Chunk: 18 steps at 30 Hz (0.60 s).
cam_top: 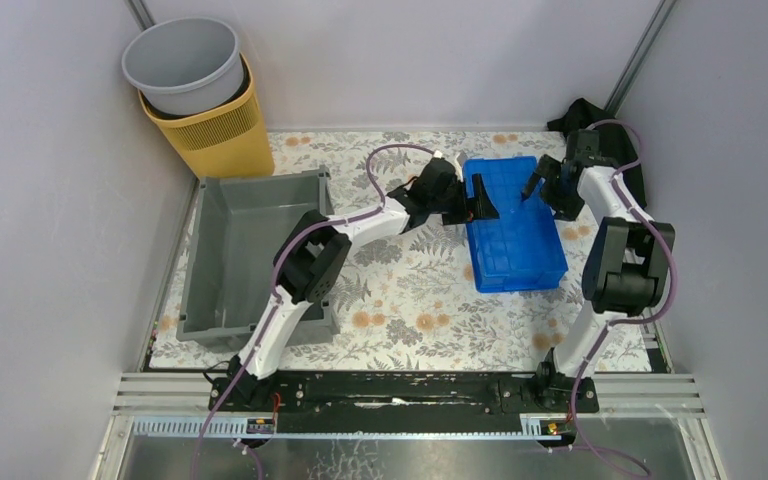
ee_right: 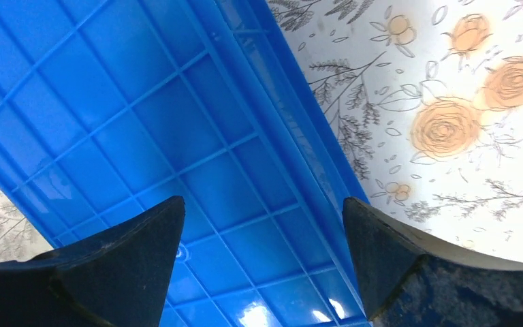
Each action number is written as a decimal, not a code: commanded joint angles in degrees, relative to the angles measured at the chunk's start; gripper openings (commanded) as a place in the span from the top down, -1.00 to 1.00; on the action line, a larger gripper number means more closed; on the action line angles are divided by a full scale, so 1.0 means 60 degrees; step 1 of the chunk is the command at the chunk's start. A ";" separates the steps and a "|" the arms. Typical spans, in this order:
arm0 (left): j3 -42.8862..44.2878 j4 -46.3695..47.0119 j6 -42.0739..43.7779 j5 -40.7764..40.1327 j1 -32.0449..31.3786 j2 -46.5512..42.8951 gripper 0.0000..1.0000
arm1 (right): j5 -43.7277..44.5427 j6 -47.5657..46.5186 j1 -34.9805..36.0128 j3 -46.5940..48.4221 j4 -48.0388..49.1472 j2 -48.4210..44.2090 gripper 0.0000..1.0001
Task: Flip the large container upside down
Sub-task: Move the container to the center of the board.
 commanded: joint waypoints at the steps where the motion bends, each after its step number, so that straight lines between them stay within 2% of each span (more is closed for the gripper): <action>1: -0.1199 0.2450 -0.0165 0.1550 0.0114 -0.1037 -0.84 | -0.1037 0.0025 -0.0044 0.0697 -0.0536 -0.0010 -0.97; 4: -0.2006 0.2896 0.0001 0.1417 0.0235 -0.1737 -0.90 | -0.0650 -0.0114 -0.0044 0.0387 -0.0649 -0.0716 -0.99; 6: -0.2106 0.2807 -0.0007 0.1610 0.0344 -0.1940 -0.90 | -0.0411 -0.0260 -0.0044 0.0394 -0.1183 -0.1249 -0.99; 11: -0.2711 0.2968 0.0086 0.1645 0.0383 -0.2812 -0.95 | 0.0452 -0.0229 -0.0045 -0.0502 -0.1313 -0.3149 -0.99; 18: -0.4049 0.2757 0.0272 0.1530 0.0382 -0.4700 -1.00 | -0.0921 0.0210 0.0349 -0.2184 -0.1264 -0.5069 -0.99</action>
